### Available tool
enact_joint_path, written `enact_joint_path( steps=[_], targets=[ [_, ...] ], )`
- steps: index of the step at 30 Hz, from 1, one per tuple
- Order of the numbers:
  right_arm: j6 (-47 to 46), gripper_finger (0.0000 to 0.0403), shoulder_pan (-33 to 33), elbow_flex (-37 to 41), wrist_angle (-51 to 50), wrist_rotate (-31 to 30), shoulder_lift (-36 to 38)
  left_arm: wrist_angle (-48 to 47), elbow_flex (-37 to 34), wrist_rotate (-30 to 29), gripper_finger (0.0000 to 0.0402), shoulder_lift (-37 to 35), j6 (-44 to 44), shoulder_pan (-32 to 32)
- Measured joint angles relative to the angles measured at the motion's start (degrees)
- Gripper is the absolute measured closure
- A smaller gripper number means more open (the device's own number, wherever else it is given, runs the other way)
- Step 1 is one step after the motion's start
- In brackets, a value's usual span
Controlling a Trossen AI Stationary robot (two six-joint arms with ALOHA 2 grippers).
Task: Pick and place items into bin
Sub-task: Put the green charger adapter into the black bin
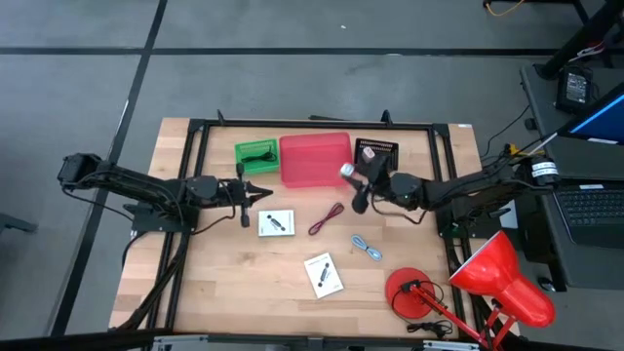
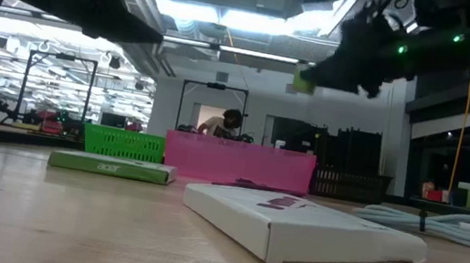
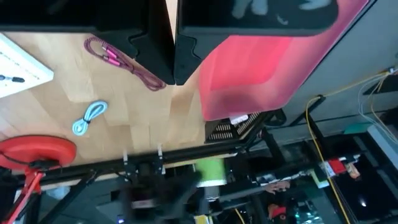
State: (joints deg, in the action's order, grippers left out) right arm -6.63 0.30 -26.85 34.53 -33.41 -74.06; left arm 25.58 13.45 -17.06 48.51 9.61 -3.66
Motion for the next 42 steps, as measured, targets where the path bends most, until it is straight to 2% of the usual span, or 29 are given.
enact_joint_path(
  steps=[3,15,19,26,29,35,42],
  targets=[
    [-0.8,0.0288,-0.1,0.0,-4.1,-5.8,-0.1,0.0,0.0,0.0,0.0399,0.0,0.2,0.0],
    [-4.3,0.0288,-1.8,-0.2,-7.2,-7.5,1.0,0.0,0.0,-0.1,0.04,0.0,2.1,0.0],
    [-8.9,0.0288,-4.3,-2.9,-18.2,-7.5,3.9,0.1,0.0,-0.1,0.0396,0.0,2.1,0.0],
    [-15.6,0.0288,-9.2,-11.4,-45.0,-6.9,8.0,0.1,0.0,-1.8,0.0396,0.0,2.2,0.0],
    [-16.5,0.0288,-11.2,-13.9,-51.4,-6.5,9.0,0.1,0.0,-2.5,0.0398,0.0,2.2,0.0],
    [-16.0,0.0288,-14.7,-14.3,-54.2,-4.2,10.5,0.0,0.0,-3.4,0.0396,0.0,2.2,0.0],
    [-18.0,0.0288,-17.1,-10.5,-53.8,-4.0,11.7,0.0,0.0,-3.5,0.0399,0.0,2.2,0.0]
  ],
)
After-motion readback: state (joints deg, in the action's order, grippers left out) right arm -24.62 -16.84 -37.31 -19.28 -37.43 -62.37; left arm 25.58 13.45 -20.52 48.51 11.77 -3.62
